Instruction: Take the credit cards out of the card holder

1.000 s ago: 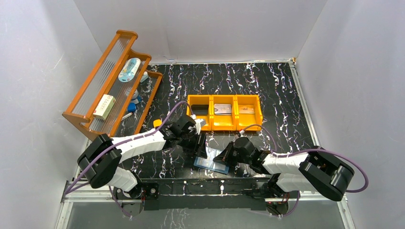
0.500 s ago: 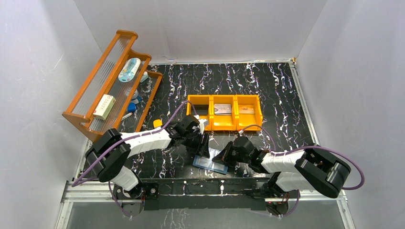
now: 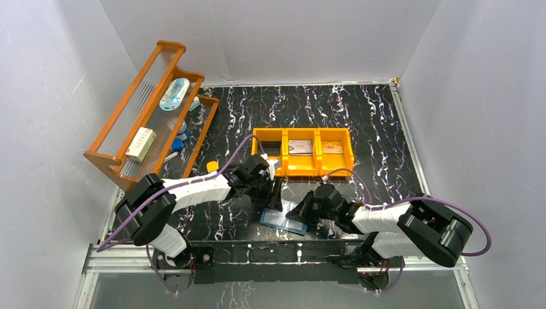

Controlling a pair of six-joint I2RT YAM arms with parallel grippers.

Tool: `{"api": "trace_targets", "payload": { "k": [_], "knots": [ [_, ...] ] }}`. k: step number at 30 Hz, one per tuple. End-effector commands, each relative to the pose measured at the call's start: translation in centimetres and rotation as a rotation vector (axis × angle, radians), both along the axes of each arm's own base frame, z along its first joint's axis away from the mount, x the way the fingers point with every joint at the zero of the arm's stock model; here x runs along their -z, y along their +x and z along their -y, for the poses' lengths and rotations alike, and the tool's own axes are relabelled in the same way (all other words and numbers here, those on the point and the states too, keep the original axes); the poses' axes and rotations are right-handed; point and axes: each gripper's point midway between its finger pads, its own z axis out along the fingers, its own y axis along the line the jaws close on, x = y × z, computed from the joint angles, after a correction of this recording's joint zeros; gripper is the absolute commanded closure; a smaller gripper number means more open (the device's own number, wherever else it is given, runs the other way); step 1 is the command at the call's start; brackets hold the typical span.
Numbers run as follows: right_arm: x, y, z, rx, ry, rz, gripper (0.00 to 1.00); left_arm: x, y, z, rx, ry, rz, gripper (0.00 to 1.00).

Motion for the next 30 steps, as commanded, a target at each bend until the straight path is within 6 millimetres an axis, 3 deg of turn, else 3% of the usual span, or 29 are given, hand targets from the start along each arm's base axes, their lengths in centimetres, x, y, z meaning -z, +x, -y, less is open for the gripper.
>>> {"api": "trace_targets", "payload": {
  "k": [1,7,14,20,24,30],
  "knots": [
    [5.2,-2.8,4.3,-0.009,-0.227,-0.123,0.91,0.0,-1.3,0.5,0.063,-0.039,-0.030,0.51],
    [5.4,-2.8,4.1,-0.015,-0.229,-0.132,0.89,-1.2,-2.8,1.6,0.146,-0.107,-0.073,0.53],
    [5.4,-2.8,4.1,-0.021,-0.232,-0.133,0.87,-1.6,-2.6,2.0,0.138,-0.121,-0.076,0.58],
    [4.9,-2.6,3.9,-0.030,-0.233,-0.121,0.81,-0.7,-2.2,1.2,0.084,-0.060,-0.075,0.74],
    [3.0,-1.7,2.9,-0.054,-0.210,-0.070,0.77,-0.1,-1.7,0.1,0.034,0.002,-0.061,0.83],
    [-0.8,0.1,2.4,-0.028,-0.200,0.019,0.61,-0.5,-1.2,-0.3,0.009,0.029,-0.035,0.87]
  ]
}}
